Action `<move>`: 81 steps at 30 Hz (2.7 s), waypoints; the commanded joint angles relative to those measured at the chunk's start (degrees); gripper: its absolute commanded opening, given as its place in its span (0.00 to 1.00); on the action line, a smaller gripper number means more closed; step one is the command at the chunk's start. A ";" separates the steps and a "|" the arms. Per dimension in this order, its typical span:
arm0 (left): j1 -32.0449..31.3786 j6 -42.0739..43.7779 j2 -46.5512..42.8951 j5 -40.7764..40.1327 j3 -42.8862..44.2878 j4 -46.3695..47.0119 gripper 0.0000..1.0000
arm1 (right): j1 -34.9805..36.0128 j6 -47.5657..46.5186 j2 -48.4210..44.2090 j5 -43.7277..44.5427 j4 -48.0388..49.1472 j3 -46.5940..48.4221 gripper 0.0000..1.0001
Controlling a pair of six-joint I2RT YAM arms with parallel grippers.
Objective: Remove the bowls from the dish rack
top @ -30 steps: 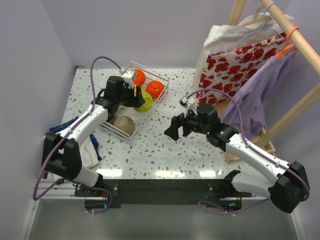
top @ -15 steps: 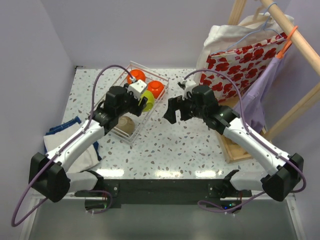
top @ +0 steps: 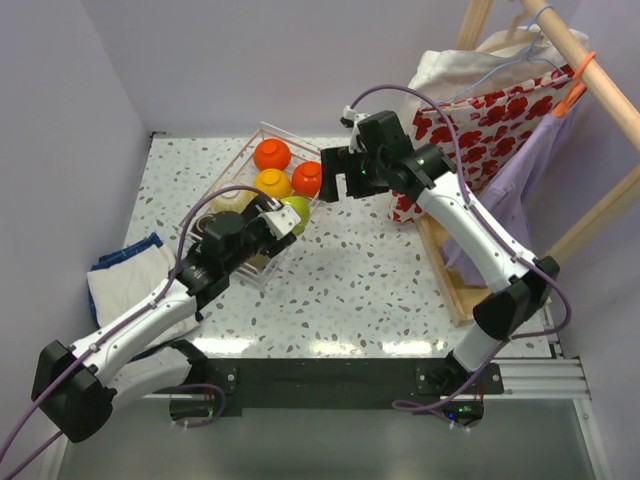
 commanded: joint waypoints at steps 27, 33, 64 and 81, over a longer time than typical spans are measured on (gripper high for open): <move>-19.95 18.85 0.05 -20.26 -5.99 19.49 0.21 | -0.63 -5.46 22.35 -10.40 -22.58 18.62 0.83; -22.32 21.76 1.02 -23.25 -7.57 21.68 0.22 | -0.63 -6.60 22.96 -12.51 -22.67 16.78 0.56; -24.87 11.40 0.41 -18.95 -8.80 18.36 0.89 | -2.48 -5.99 19.80 -8.12 -15.38 7.20 0.00; -24.87 -3.99 -2.05 -11.12 -8.80 14.83 1.00 | -6.17 -4.85 14.45 -5.92 -0.18 -6.07 0.00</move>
